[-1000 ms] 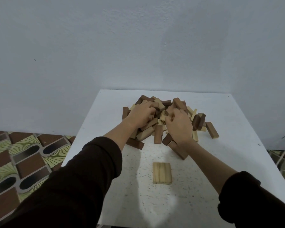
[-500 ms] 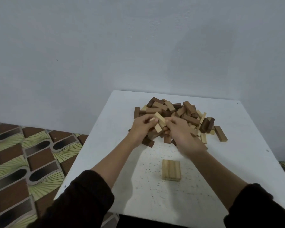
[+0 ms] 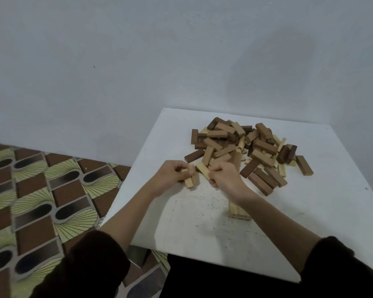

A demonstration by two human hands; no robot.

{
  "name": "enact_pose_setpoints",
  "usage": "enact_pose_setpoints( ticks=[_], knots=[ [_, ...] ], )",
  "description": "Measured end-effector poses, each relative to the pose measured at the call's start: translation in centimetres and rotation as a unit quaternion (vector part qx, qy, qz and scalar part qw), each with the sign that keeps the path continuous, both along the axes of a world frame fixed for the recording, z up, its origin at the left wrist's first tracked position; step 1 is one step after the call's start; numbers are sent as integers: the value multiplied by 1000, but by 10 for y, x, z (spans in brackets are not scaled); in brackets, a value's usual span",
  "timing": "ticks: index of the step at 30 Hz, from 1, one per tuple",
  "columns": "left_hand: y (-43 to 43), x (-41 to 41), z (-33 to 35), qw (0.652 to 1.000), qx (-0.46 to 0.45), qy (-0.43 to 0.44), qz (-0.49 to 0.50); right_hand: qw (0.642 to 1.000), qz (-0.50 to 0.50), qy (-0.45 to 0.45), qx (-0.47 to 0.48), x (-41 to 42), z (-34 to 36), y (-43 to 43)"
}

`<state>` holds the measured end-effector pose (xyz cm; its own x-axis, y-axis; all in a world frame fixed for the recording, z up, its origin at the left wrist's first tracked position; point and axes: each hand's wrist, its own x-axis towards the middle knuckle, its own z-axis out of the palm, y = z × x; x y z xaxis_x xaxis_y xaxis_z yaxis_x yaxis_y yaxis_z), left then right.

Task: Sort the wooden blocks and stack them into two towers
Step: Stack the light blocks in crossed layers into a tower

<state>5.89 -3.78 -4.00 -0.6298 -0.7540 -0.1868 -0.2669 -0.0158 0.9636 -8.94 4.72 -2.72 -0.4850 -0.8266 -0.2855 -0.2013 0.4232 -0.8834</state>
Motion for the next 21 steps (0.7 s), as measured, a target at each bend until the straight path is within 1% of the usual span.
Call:
enact_pose_setpoints(
  ticks=[2,3,5,8,11,15,17,21],
  knots=[
    [-1,9,-3,996,-40,-74,-27,996,25,70,50,6,-5,1],
    [-1,11,-4,993,-60,-96,-33,993,34,91,64,9,-6,1],
    [-2,13,-5,986,-109,-124,-26,988,53,122,72,16,-9,0],
    [-5,12,-8,968,-191,-165,2,981,50,171,69,24,-11,-3],
    [-7,13,-15,958,-227,-173,27,974,43,213,63,28,-14,-8],
    [-11,19,-20,956,-245,-154,52,964,72,250,59,30,-19,-13],
    [-13,25,-20,950,-267,-155,42,959,81,264,55,31,-21,-13],
    [-12,34,-23,934,-308,-181,-10,974,86,208,24,34,-21,-13]
  ],
)
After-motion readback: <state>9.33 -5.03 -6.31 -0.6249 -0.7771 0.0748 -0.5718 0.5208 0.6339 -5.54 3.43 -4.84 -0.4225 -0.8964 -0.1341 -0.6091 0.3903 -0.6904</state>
